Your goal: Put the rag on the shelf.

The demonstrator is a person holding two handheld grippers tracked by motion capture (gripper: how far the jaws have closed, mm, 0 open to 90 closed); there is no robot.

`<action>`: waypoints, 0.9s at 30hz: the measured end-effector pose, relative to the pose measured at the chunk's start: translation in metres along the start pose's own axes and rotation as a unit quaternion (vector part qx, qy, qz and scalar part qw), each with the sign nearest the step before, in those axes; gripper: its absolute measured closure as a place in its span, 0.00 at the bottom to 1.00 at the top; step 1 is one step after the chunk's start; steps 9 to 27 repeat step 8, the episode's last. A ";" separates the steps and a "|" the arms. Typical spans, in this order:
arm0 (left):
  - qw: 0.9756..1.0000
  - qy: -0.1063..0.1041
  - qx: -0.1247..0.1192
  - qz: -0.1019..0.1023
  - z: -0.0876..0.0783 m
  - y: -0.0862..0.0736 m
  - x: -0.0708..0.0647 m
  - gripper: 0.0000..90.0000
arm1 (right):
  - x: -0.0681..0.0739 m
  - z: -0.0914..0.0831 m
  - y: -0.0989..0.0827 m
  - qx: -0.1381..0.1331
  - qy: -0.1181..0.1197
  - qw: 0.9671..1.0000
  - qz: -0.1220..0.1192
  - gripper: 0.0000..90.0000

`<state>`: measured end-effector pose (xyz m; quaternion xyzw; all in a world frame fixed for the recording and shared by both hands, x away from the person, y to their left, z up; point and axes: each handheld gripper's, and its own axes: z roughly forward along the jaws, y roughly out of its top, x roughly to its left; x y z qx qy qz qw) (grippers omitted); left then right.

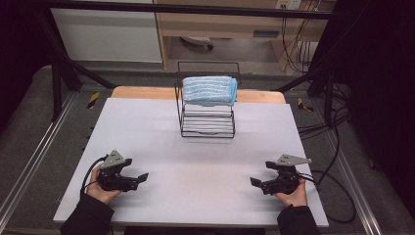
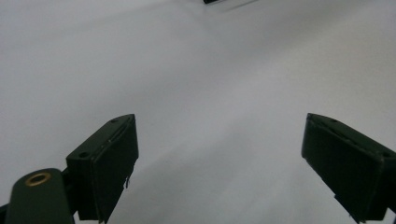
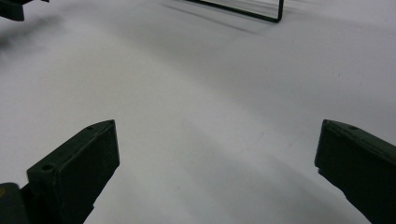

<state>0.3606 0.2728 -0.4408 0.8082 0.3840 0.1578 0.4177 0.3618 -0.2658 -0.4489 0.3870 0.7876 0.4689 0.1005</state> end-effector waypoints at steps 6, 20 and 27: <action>1.000 0.003 0.004 0.003 0.002 -0.003 0.001 0.12 | -0.004 -0.001 -0.006 0.009 -0.007 1.000 0.000 0.01; 1.000 0.002 0.004 0.001 0.002 -0.003 0.002 0.12 | -0.004 -0.002 -0.006 0.005 -0.007 1.000 0.004 0.01; 1.000 0.002 0.004 0.001 0.002 -0.003 0.002 0.12 | -0.004 -0.002 -0.006 0.005 -0.007 1.000 0.004 0.01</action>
